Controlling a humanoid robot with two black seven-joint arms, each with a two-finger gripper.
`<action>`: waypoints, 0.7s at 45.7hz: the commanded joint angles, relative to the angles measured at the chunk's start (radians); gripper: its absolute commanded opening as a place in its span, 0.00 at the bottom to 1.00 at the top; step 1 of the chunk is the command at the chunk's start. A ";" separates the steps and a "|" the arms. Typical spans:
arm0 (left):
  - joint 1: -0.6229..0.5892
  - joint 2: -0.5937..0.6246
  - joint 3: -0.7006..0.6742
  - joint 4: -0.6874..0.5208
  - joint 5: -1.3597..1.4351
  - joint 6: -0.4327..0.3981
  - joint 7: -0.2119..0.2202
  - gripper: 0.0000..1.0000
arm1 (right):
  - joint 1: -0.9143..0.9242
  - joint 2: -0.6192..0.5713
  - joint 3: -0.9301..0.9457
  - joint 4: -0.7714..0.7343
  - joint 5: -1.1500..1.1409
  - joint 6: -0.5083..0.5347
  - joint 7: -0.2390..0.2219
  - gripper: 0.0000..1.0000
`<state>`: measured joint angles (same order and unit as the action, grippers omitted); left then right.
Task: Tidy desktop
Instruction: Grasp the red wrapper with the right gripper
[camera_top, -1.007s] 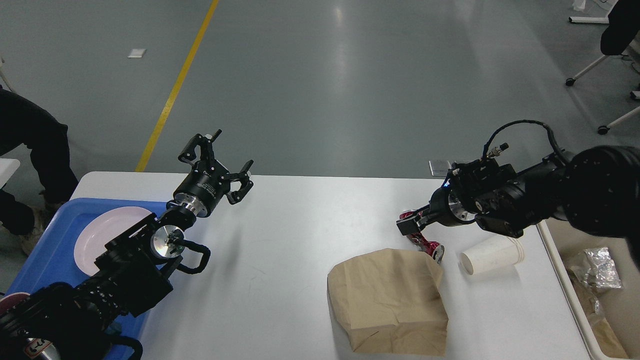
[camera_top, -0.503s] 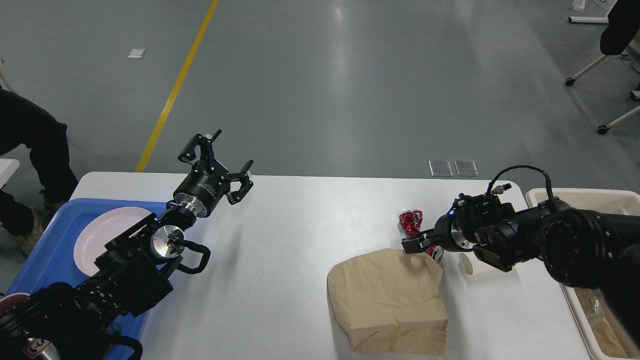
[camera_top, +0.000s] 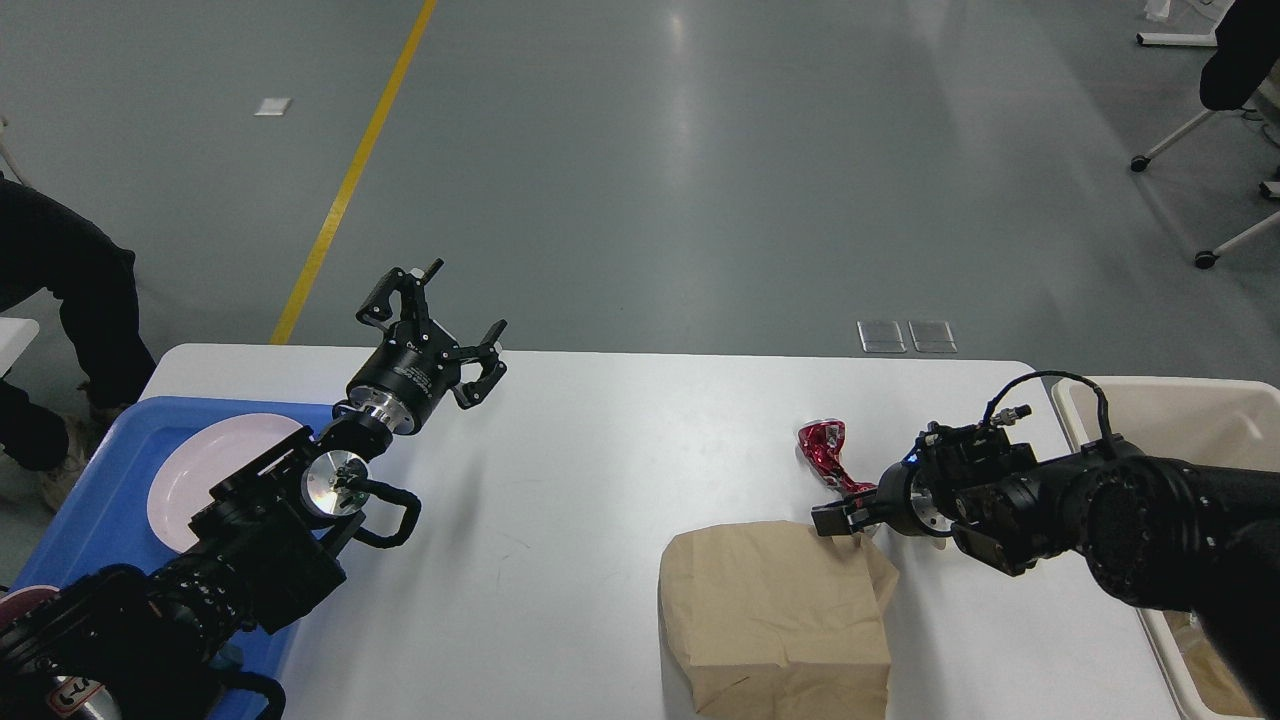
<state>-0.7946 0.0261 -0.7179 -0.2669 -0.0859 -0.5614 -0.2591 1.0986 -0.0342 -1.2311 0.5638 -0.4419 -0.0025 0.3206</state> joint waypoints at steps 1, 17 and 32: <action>0.000 0.000 0.000 0.000 0.000 0.000 0.000 0.97 | 0.003 0.000 0.001 0.001 0.020 0.003 -0.002 1.00; 0.000 0.000 0.000 0.000 0.000 0.000 0.000 0.97 | 0.010 -0.001 -0.024 0.013 0.025 0.016 0.000 0.68; 0.000 0.000 0.000 0.000 0.000 0.000 0.000 0.97 | 0.036 -0.010 -0.027 0.013 0.025 0.164 -0.003 0.05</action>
<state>-0.7946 0.0261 -0.7179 -0.2669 -0.0859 -0.5615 -0.2592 1.1230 -0.0425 -1.2580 0.5771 -0.4190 0.1108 0.3180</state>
